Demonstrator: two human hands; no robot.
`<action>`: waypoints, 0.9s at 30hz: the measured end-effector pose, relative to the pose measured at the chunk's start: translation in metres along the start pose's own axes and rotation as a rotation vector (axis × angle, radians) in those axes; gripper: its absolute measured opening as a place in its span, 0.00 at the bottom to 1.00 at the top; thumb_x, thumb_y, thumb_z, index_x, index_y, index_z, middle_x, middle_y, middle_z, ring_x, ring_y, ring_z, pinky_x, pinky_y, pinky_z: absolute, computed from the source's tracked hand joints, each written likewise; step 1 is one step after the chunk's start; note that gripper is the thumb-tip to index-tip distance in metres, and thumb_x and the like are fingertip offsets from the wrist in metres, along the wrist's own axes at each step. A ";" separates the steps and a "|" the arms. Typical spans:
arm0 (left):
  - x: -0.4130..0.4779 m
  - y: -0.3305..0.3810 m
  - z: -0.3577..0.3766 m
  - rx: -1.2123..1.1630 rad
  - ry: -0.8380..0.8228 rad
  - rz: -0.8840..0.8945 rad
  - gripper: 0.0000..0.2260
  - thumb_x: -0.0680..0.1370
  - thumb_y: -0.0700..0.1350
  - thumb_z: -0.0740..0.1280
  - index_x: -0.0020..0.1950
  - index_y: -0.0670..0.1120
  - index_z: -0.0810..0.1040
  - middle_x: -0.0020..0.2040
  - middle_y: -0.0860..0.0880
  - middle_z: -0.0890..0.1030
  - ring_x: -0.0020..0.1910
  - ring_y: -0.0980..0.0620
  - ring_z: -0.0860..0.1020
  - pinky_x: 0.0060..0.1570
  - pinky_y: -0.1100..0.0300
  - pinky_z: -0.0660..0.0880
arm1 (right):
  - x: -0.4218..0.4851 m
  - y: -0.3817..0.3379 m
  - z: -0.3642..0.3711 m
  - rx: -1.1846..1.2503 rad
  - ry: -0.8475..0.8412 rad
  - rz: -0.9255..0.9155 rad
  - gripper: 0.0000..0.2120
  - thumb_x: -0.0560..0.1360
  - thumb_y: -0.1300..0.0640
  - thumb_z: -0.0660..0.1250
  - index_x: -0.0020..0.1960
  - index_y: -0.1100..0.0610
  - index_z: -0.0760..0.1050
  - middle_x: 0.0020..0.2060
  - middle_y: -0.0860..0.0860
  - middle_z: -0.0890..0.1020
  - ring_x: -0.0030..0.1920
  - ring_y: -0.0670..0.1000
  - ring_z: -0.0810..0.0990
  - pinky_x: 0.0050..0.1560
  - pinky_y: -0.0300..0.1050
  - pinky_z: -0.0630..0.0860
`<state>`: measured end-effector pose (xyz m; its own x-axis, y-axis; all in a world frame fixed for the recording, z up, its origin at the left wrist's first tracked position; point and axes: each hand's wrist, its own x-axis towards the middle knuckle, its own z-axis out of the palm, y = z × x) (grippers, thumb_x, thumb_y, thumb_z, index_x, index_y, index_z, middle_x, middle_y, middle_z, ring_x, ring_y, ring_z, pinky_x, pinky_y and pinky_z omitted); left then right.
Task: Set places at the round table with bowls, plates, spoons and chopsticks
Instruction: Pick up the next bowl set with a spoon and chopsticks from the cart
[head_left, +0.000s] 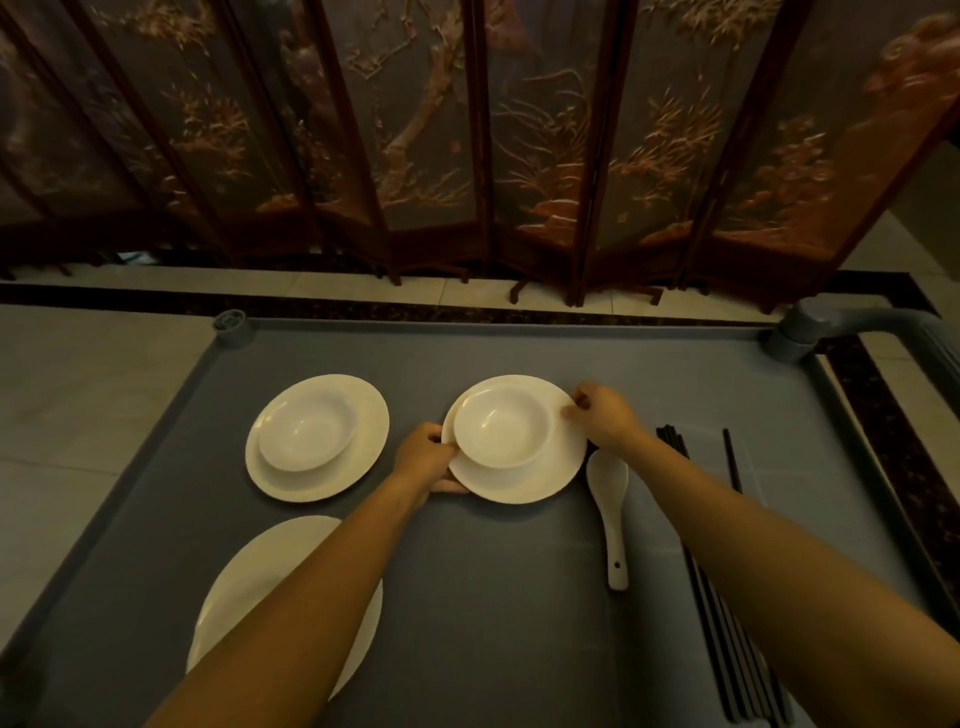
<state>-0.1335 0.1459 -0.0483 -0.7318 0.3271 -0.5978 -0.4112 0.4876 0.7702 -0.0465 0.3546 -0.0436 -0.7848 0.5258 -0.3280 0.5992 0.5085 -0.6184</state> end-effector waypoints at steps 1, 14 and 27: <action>-0.001 0.000 -0.001 -0.020 -0.014 0.005 0.12 0.76 0.42 0.68 0.57 0.44 0.71 0.59 0.40 0.76 0.53 0.39 0.80 0.31 0.54 0.81 | -0.001 0.000 -0.001 0.025 0.007 -0.010 0.05 0.78 0.59 0.60 0.45 0.59 0.69 0.42 0.55 0.73 0.43 0.54 0.71 0.43 0.45 0.67; -0.025 0.023 -0.016 -0.220 -0.382 0.087 0.10 0.78 0.48 0.64 0.59 0.55 0.74 0.58 0.47 0.78 0.56 0.46 0.78 0.40 0.51 0.82 | -0.040 -0.023 -0.043 0.285 0.132 -0.067 0.06 0.78 0.57 0.62 0.47 0.60 0.75 0.48 0.60 0.79 0.48 0.54 0.76 0.48 0.46 0.72; -0.052 0.032 -0.012 -0.200 -0.431 0.184 0.14 0.78 0.49 0.64 0.63 0.52 0.72 0.58 0.45 0.78 0.55 0.44 0.79 0.41 0.49 0.83 | -0.079 -0.052 -0.045 -0.104 0.401 -0.162 0.16 0.77 0.44 0.59 0.56 0.54 0.75 0.48 0.52 0.79 0.45 0.51 0.75 0.43 0.44 0.72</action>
<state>-0.1153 0.1346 0.0102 -0.5286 0.7176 -0.4534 -0.4235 0.2399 0.8735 -0.0081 0.3177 0.0467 -0.7586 0.6462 0.0833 0.5024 0.6616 -0.5567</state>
